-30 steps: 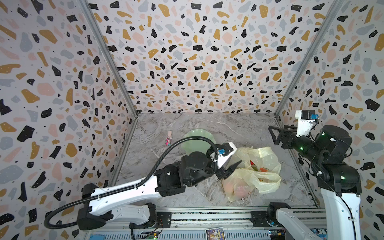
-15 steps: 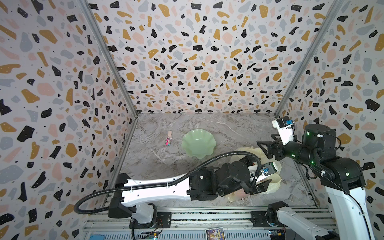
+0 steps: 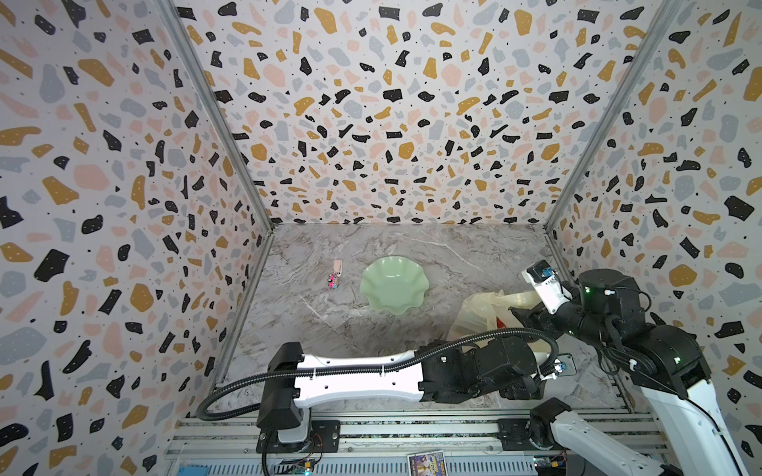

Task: Take fruits out of the plastic bag
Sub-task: Adjust the plastic bag at the center of the board.

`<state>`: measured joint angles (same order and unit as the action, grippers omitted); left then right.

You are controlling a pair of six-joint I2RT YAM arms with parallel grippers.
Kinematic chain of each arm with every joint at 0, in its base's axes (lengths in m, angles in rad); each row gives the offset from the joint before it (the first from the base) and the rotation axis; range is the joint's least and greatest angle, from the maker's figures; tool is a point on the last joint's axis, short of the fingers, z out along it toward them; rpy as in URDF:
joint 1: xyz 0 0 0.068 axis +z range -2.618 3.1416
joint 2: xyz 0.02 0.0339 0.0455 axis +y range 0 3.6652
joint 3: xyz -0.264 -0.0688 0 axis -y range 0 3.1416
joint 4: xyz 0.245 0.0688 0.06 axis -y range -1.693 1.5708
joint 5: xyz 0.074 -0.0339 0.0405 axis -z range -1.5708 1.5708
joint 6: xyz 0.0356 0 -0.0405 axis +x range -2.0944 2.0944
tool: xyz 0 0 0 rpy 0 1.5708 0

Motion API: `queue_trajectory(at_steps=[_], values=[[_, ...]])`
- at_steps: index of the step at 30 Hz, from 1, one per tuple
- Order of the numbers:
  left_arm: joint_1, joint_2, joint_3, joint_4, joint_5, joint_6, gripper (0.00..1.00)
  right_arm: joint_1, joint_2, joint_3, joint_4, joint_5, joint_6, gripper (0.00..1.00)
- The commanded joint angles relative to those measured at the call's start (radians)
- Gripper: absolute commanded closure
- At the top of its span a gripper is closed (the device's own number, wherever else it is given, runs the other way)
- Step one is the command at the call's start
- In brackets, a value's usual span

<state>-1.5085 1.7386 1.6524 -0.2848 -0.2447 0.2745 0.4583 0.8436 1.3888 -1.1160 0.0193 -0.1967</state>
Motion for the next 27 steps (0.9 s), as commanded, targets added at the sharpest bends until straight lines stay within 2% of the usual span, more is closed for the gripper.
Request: queue_trajectory(at_steps=[1,6,9,10,12,13,15,18,20,23,27], values=[[-0.005,0.008,0.028,0.039,-0.026,0.014,0.30,0.012,-0.002,-0.018,-0.003,0.044,-0.012,0.23],[-0.005,0.024,0.027,0.052,-0.116,0.019,0.46,0.012,0.027,-0.030,0.007,0.033,-0.003,0.32],[-0.005,0.013,-0.004,0.080,-0.181,0.015,0.65,0.013,0.045,-0.025,0.007,0.038,0.013,0.41],[-0.005,0.008,-0.023,0.099,-0.204,0.014,0.69,0.012,0.048,-0.024,0.007,0.040,0.017,0.48],[-0.005,-0.011,-0.066,0.145,-0.270,0.008,0.82,0.011,0.050,-0.021,0.019,0.064,0.026,0.84],[-0.005,-0.021,-0.090,0.177,-0.314,0.005,0.90,0.010,0.049,-0.019,0.030,0.089,0.039,0.89],[-0.003,-0.040,-0.131,0.236,-0.396,0.002,0.99,0.011,0.050,-0.013,0.050,0.129,0.051,0.89],[-0.001,-0.061,-0.174,0.318,-0.518,0.016,1.00,0.006,0.057,-0.001,0.097,0.175,0.077,0.96],[0.010,-0.069,-0.186,0.351,-0.558,0.036,1.00,-0.008,0.075,0.010,0.143,0.200,0.102,1.00],[0.048,-0.065,-0.165,0.355,-0.561,0.023,1.00,-0.066,0.109,0.022,0.212,0.183,0.129,1.00],[0.145,-0.058,-0.127,0.363,-0.535,-0.075,1.00,-0.207,0.153,0.029,0.304,0.090,0.150,1.00]])
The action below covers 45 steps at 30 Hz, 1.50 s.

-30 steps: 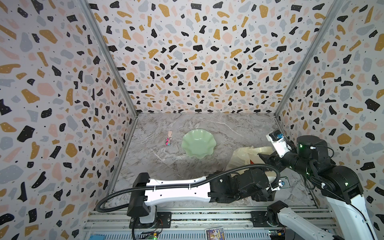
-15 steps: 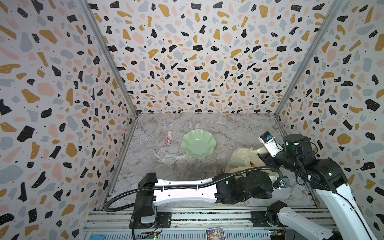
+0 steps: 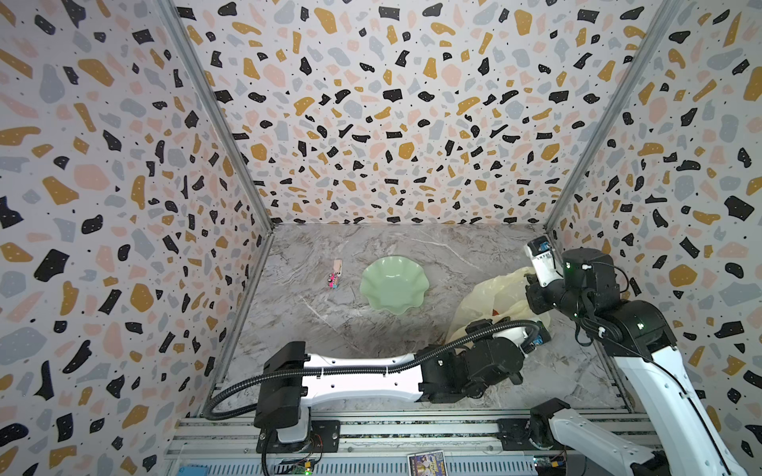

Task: Take fruits out of the plastic bag
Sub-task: Adjust the plastic bag at the center of the board.

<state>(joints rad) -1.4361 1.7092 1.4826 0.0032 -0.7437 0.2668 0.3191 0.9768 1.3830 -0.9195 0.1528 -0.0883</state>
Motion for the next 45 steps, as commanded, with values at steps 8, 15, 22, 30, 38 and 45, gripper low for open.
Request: queue_trajectory(at_steps=[8,15,22,30,38,45], values=[[0.299,0.062,0.198,0.112,0.076,-0.199,1.00,-0.322,0.155,0.091,0.280,-0.262,0.124,1.00],[0.391,0.172,0.418,0.076,0.117,-0.208,1.00,-0.428,0.219,0.159,0.362,-0.269,0.179,1.00],[0.404,0.173,0.436,0.056,0.128,-0.274,1.00,-0.483,0.219,0.177,0.358,-0.278,0.177,1.00],[0.412,0.091,0.120,0.134,-0.011,-0.505,0.99,-0.542,0.052,-0.125,0.462,-0.327,0.250,0.98],[0.412,-0.098,-0.197,0.327,0.104,-0.539,0.52,-0.551,-0.230,-0.441,0.488,-0.406,0.300,0.53],[0.410,-0.142,-0.082,0.160,0.251,-0.397,0.31,-0.545,-0.250,-0.462,0.515,-0.455,0.278,0.17]])
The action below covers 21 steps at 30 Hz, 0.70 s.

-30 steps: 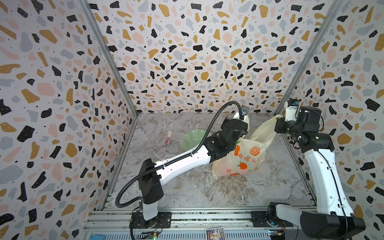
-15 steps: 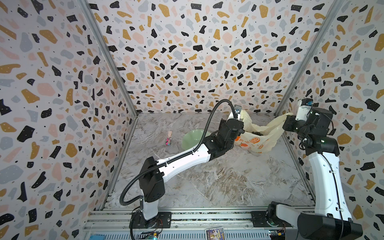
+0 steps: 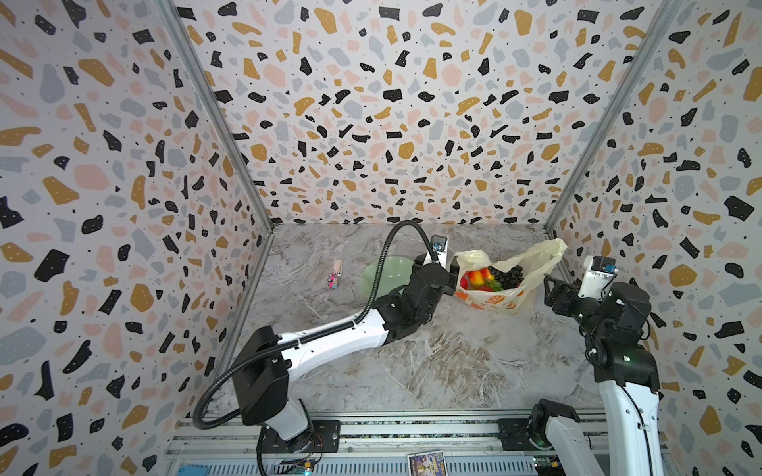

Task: Take fruits out of the plastic bag
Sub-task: Adjust the plastic bag at the center of the board.

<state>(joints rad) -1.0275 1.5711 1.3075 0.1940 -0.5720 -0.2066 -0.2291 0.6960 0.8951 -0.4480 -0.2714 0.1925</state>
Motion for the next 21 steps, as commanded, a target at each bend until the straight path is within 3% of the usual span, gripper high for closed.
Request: queue_trajectory(at_steps=[1,6,11,16,18,21], values=[[0.003,0.015,0.156,-0.103,0.081,0.099,0.30,0.004,0.047,0.038,0.050,-0.031,-0.004,0.14],[0.003,0.124,0.407,-0.356,0.135,0.238,0.19,0.004,0.136,0.126,0.062,-0.014,-0.010,0.05],[0.003,0.277,0.636,-0.594,0.245,0.399,0.13,0.004,0.256,0.207,0.046,0.026,-0.034,0.05],[0.003,0.399,0.846,-0.797,0.330,0.492,0.11,0.004,0.308,0.260,0.036,0.036,-0.049,0.32],[0.003,0.396,0.852,-0.812,0.421,0.524,0.10,0.004,0.313,0.272,0.031,0.034,-0.056,0.52],[0.003,0.381,0.837,-0.814,0.522,0.559,0.05,0.004,0.309,0.272,0.016,0.026,-0.060,0.72]])
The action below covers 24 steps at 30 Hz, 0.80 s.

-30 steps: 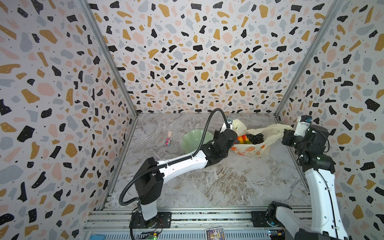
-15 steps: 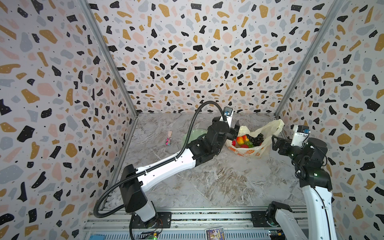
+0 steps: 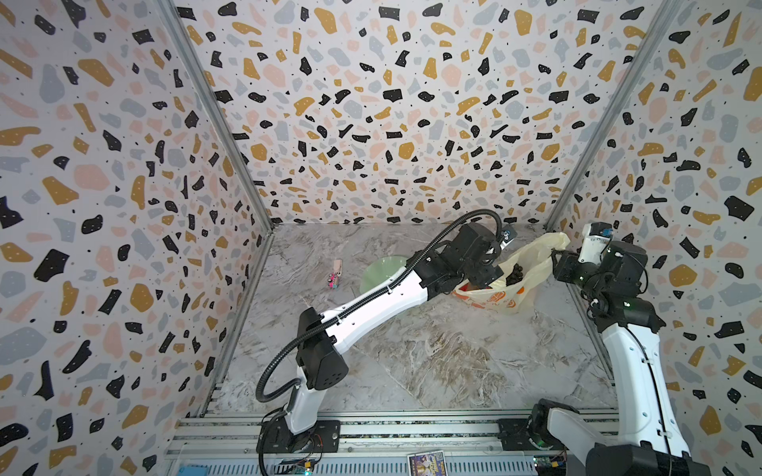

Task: Take fruits out of the plastic bag
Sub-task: Adjust the plastic bag at the center of the board.

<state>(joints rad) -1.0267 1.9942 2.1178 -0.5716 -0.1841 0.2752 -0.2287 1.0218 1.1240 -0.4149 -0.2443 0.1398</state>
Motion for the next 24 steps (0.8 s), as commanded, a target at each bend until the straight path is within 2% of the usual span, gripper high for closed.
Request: queue_trajectory(at_steps=[1,5,11,16,21,23,24], values=[[0.004,-0.046,0.017,-0.038,0.151,0.080,0.03,0.003,-0.022,0.035,-0.022,-0.008,-0.006,0.77],[0.003,-0.029,0.013,-0.036,0.213,0.100,0.01,0.003,-0.085,-0.027,-0.004,-0.028,0.023,0.92],[0.003,0.042,0.058,-0.077,0.167,0.120,0.01,0.007,-0.180,-0.118,-0.003,-0.082,0.056,0.95],[0.003,0.047,0.027,-0.078,0.270,0.143,0.02,0.018,-0.246,-0.163,-0.039,-0.101,0.067,0.96],[0.004,0.079,-0.013,-0.087,0.184,0.131,0.22,0.024,-0.342,-0.240,-0.035,-0.116,0.119,0.97],[0.004,0.084,-0.040,-0.092,0.122,0.123,0.38,0.040,-0.377,-0.266,-0.046,-0.111,0.133,0.97],[0.005,0.084,-0.053,-0.092,0.096,0.117,0.50,0.051,-0.390,-0.276,-0.053,-0.108,0.140,0.97]])
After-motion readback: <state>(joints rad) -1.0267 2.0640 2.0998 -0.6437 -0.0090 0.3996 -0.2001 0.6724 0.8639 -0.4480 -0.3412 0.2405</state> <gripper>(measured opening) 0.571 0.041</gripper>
